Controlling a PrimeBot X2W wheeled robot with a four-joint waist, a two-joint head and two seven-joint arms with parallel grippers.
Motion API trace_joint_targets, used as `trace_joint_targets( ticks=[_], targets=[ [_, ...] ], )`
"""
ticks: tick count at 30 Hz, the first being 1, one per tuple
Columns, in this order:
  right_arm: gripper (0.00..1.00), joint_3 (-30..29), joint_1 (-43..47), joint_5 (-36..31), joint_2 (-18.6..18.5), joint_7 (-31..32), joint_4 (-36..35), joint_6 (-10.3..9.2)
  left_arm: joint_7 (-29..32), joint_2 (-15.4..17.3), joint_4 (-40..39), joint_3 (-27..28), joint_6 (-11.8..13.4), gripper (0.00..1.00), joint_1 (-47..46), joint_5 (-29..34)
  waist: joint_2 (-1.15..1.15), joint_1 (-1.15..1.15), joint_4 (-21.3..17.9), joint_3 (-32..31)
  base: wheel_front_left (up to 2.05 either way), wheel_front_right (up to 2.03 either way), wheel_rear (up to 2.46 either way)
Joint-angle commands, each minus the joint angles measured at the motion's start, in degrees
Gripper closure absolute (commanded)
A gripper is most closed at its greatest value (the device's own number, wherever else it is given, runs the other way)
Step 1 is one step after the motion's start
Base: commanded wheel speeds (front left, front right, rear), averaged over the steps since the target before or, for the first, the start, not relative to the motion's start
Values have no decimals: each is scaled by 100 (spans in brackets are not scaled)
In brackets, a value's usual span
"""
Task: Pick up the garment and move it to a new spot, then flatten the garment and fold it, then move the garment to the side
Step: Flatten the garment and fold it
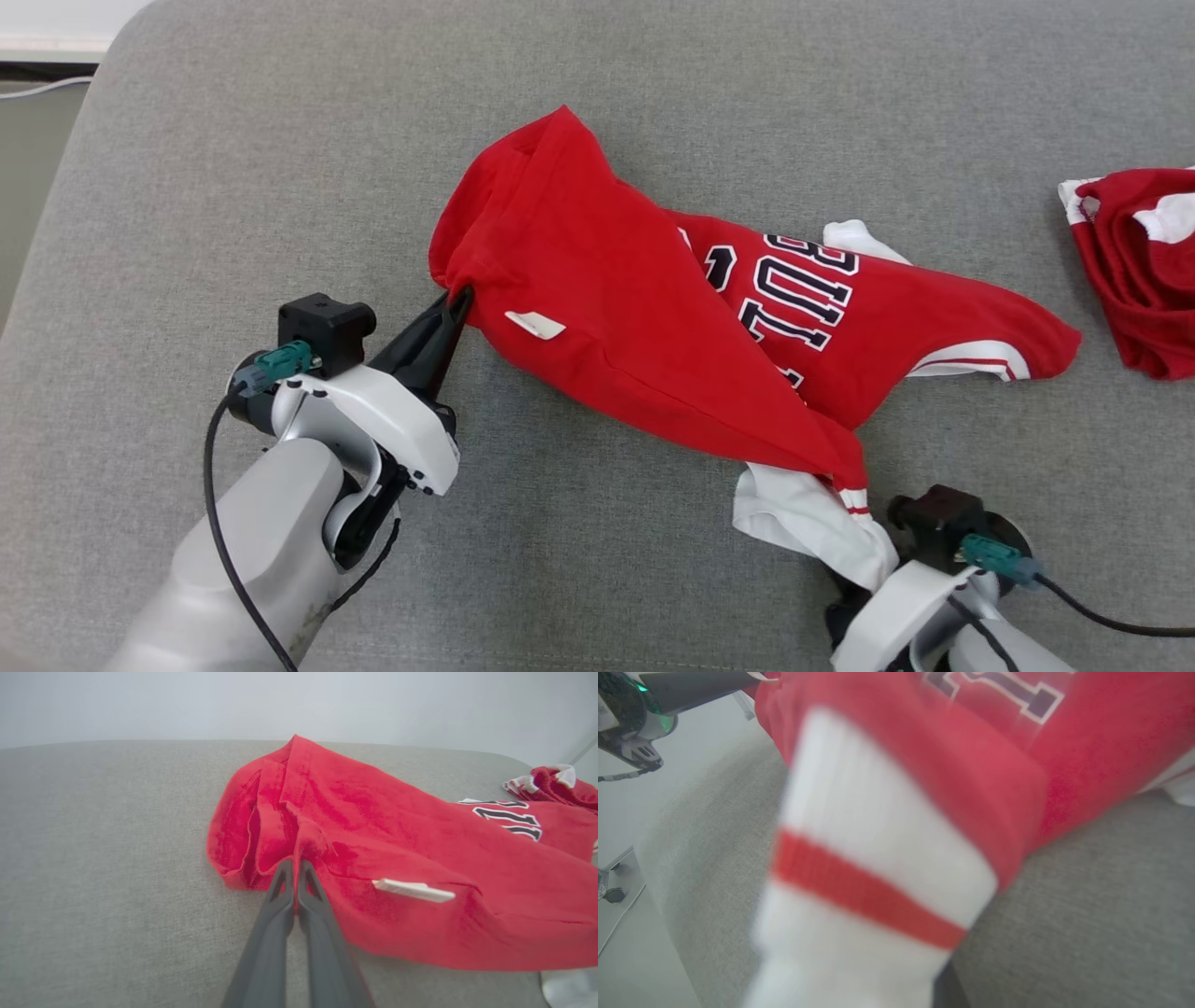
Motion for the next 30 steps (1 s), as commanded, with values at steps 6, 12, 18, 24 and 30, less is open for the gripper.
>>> trace_joint_targets(
  ticks=[6, 12, 18, 24, 30],
  targets=[
    [100, -408, 336, -77, -687, -17, -359, -2, -28, 738, -1298, 370, 546, 100, 346, 94, 0, 0, -200, -201, 0, 0, 0],
    [100, -930, 461, -460, -1241, 160, -977, -2, 325, 1400, -2991, 576, 1245, 100, 1048, 128, 0, 0, -319, -338, 0, 0, 0],
    [100, -1346, 485, -590, -1596, 989, -2052, -2, 943, 1884, -4320, 697, 1609, 100, 1395, -9, 0, 0, -335, -338, 0, 0, 0],
    [100, -929, -722, -304, -2044, 2385, -2729, -2, 1915, 2101, -4573, 864, 1251, 100, 714, -691, 0, 0, -331, -255, 0, 0, 0],
    [100, 24, -3019, 713, -2070, 3746, -1998, -2, 3220, 1817, -3288, 1041, 688, 100, -861, -1819, 0, 0, -301, 41, 0, 0, 0]
  ],
)
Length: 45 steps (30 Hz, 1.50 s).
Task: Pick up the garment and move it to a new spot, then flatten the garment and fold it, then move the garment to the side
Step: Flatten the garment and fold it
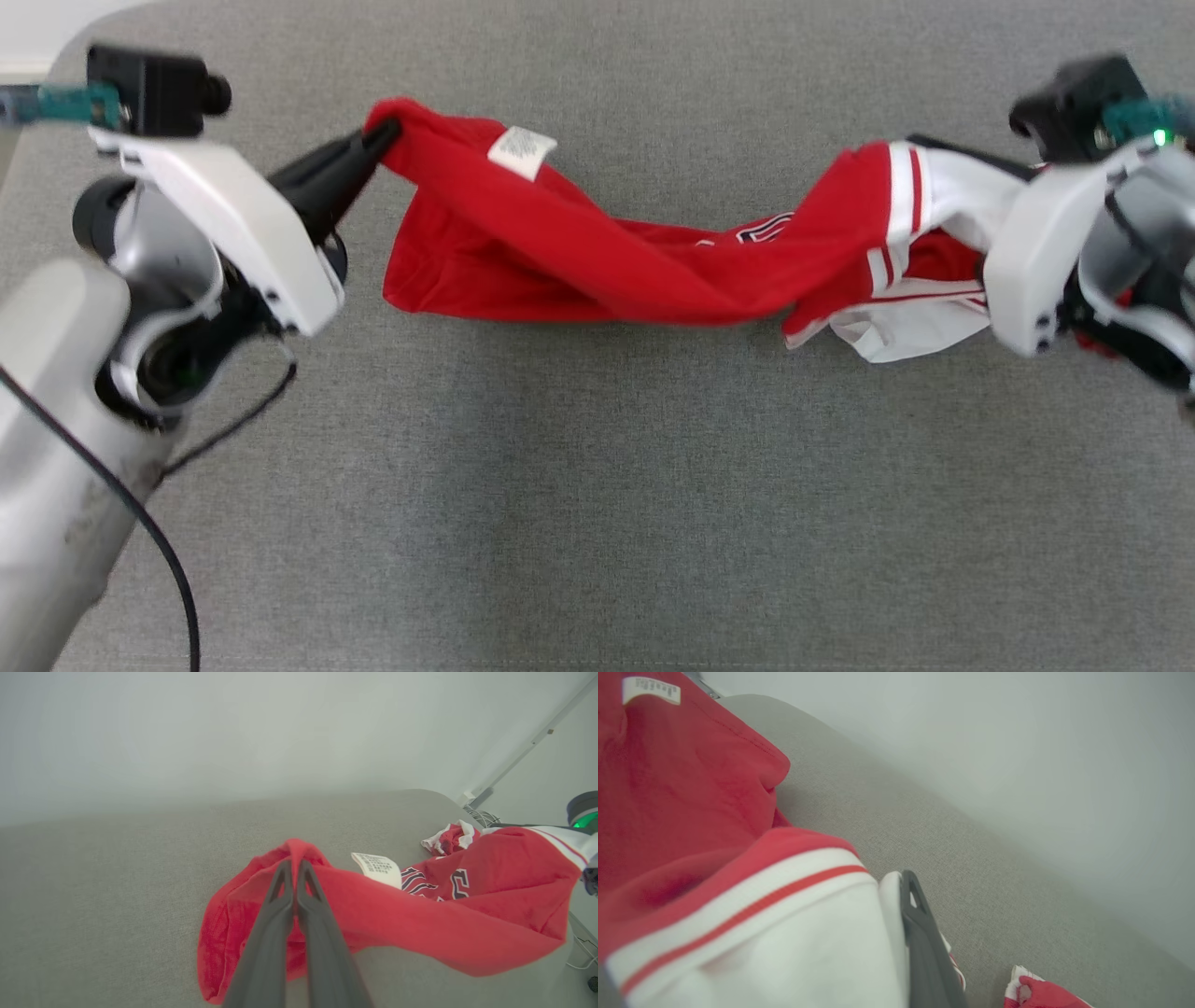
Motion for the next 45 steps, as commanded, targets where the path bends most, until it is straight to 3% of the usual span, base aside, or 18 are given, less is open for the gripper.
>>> trace_joint_targets(
  ticks=[1, 5, 8, 10, 13, 15, 17, 19, 23, 32, 35, 39, 45],
  targets=[
    [100, 231, -528, 175, -40, 265, 173, -2, 303, 133, 269, 310, -89, 100, -652, -200, 0, 0, 27, 181, 0, 0, 0],
    [100, 521, -2169, 664, 318, 518, 1486, -2, 913, -268, 1650, 493, -98, 100, -1988, -635, 0, 0, 78, 480, 0, 0, 0],
    [100, 516, -3164, 394, 672, 77, 2666, -2, 747, -534, 2702, 603, -72, 100, -2832, -563, 0, 0, 93, 512, 0, 0, 0],
    [100, 439, -3753, -37, 972, -531, 3399, -2, 329, -660, 3306, 715, -77, 100, -3345, -423, 0, 0, 60, 514, 0, 0, 0],
    [100, -119, -4567, -890, 1346, -2017, 4462, -2, -798, -809, 3973, 839, -111, 100, -4031, -23, 0, 0, 34, 514, 0, 0, 0],
    [100, -492, -4987, -1549, 1545, -2974, 5043, -2, -1585, -954, 4258, 897, -302, 100, -4408, 168, 0, 0, 31, 535, 0, 0, 0],
    [100, -707, -5238, -2059, 1761, -3421, 5465, -2, -2251, -1034, 4465, 924, -503, 100, -4710, 324, 0, 0, 23, 629, 0, 0, 0],
    [100, -683, -5315, -2451, 1949, -3557, 5684, -2, -2469, -1118, 4654, 866, -691, 100, -4879, 353, 0, 0, 20, 759, 0, 0, 0],
    [100, -461, -5107, -2830, 2011, -3662, 5655, -2, -2969, -1024, 4738, 613, -829, 100, -4709, 551, 0, 0, 39, 1042, 0, 0, 0],
    [100, -320, -2888, -2129, 1448, -3678, 4630, -2, -3463, -671, 3753, 563, -854, 100, -2450, 557, 0, 0, 107, 1106, 0, 0, 0],
    [100, -539, -1595, -1784, 1238, -3666, 4191, -2, -3477, -609, 2956, 862, -571, 100, -1242, 633, 0, 0, 123, 964, 0, 0, 0],
    [100, -1152, 12, -1540, 1136, -3638, 3495, -2, -3479, -481, 1565, 1093, 159, 100, 400, 1082, 0, 0, 132, 768, 0, 0, 0],
    [100, -2061, 2053, -1792, 1640, -3542, 2445, -2, -3379, -146, -231, 1106, 1372, 100, 2426, 1354, 0, 0, 31, 387, 0, 0, 0]
  ],
)
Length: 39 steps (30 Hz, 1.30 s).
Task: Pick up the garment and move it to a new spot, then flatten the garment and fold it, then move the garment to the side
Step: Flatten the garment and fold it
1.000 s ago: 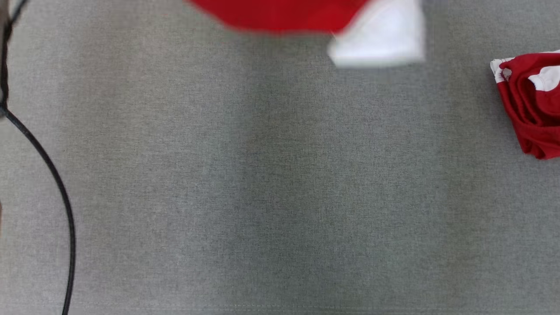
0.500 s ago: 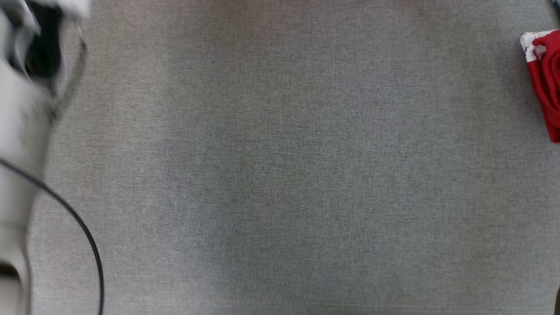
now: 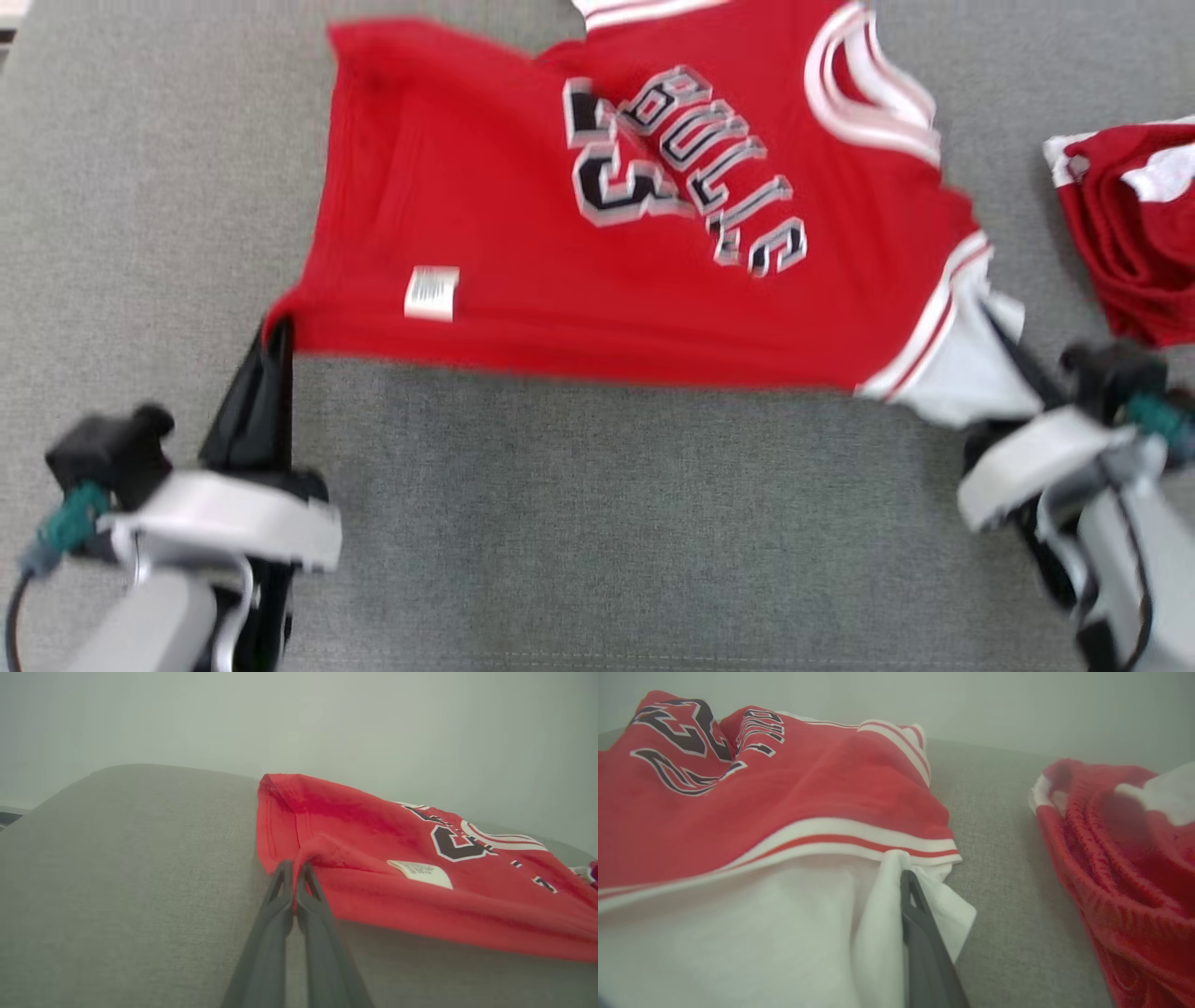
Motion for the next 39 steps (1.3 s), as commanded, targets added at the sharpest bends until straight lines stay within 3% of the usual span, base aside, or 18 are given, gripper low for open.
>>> trace_joint_targets(
  ticks=[1, 6, 8, 12, 15, 16, 17, 18, 19, 26, 39],
  targets=[
    [100, -74, 359, -78, -48, 38, -163, -11, 14, 315, -242, 351, 213, 100, 73, 32, 0, 0, -41, -152, 0, 0, 0],
    [100, -936, 1643, -617, 580, 271, -557, -11, 208, 417, -911, 281, 949, 100, 1281, 82, 0, 0, 54, -585, 0, 0, 0],
    [100, -1192, 1941, -794, 804, 343, -695, -11, 235, 354, -944, 194, 1079, 100, 1516, 88, 0, 0, 87, -741, 0, 0, 0],
    [100, -1467, 2393, -1116, 1118, 419, -918, -11, 265, 199, -780, 20, 1154, 100, 1811, 42, 0, 0, 167, -1038, 0, 0, 0],
    [100, -1561, 2607, -1262, 1269, 469, -980, -11, 241, 33, -547, -53, 1040, 100, 1893, -89, 0, 0, 220, -1215, 0, 0, 0],
    [83, -1558, 2657, -1291, 1305, 486, -982, -11, 234, -25, -438, -76, 966, 100, 1898, -146, 0, 0, 231, -1258, 0, 0, 0],
    [57, -1558, 2694, -1316, 1335, 495, -976, -11, 238, -64, -304, -115, 889, 87, 1900, -186, 0, 0, 233, -1294, 0, 0, 0],
    [31, -1547, 2725, -1332, 1361, 498, -969, -11, 217, -120, -179, -123, 823, 63, 1890, -230, 0, 0, 236, -1321, 0, 0, 0],
    [0, -1519, 2754, -1334, 1384, 521, -952, -11, 191, -156, -61, -130, 767, 2, 1869, -245, 0, 0, 238, -1349, 0, 0, 0],
    [0, -1483, 3127, -1331, 1464, 478, -1045, -11, 10, -289, 383, -91, 591, 0, 1796, -170, 0, 0, 231, -1454, 0, 0, 0],
    [0, -1548, 3913, -1154, 1462, -23, -1950, -11, -120, -16, -264, 212, 831, 0, 1842, 581, 0, 0, -12, -1816, 0, 0, 0]
  ],
)
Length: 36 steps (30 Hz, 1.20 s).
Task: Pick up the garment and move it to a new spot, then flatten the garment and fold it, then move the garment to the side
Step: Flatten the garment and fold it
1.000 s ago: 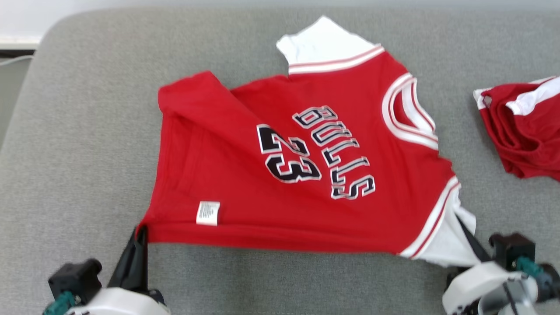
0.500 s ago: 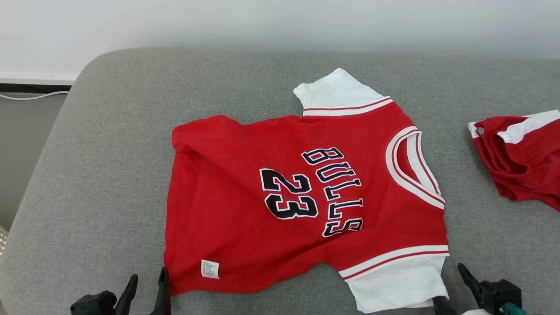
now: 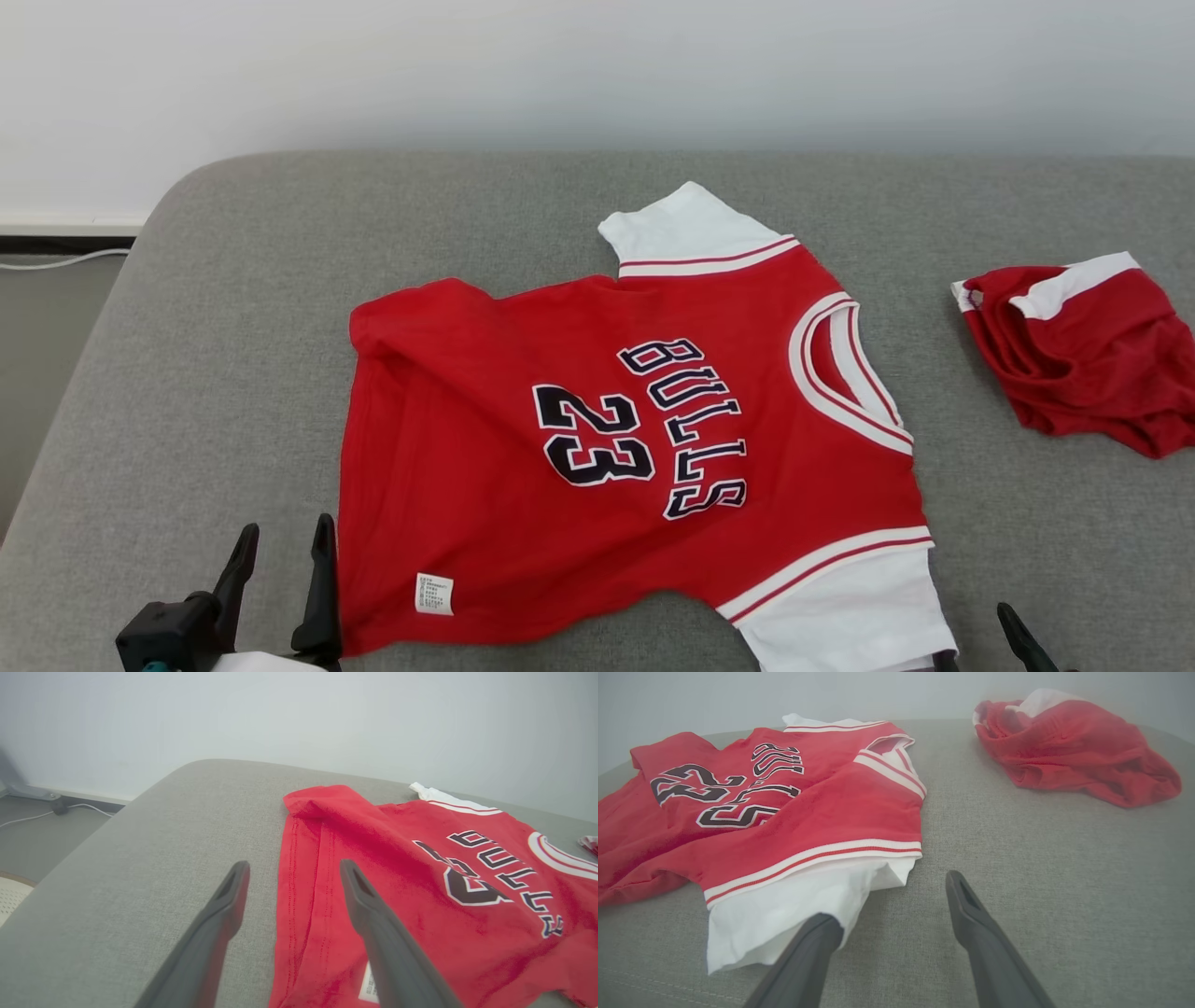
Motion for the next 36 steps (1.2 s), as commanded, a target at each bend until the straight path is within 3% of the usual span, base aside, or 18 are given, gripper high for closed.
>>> trace_joint_targets(
  ticks=[1, 11, 18, 24, 36],
  targets=[
    [0, 85, 57, 35, -113, -125, -256, -9, -68, 148, -244, 246, 83, 0, -161, 113, 0, 0, -95, -124, 0, 0, 0],
    [0, -78, 817, -3, -186, -195, -913, -9, 81, 459, -864, 328, 452, 0, 200, 318, 0, 0, -371, -657, 0, 0, 0],
    [0, -166, 635, -134, -149, -209, -1252, -9, 226, 593, -1189, 306, 595, 0, 322, 388, 0, 0, -408, -713, 0, 0, 0],
    [0, -249, 479, -179, -105, -210, -1386, -9, 287, 626, -1179, 206, 545, 0, 389, 384, 0, 0, -182, -790, 0, 0, 0],
    [0, -161, 506, -218, -48, -211, -1225, -9, 432, 636, -901, -95, 134, 0, 295, 279, 0, 0, 126, -826, 0, 0, 0]
  ],
)
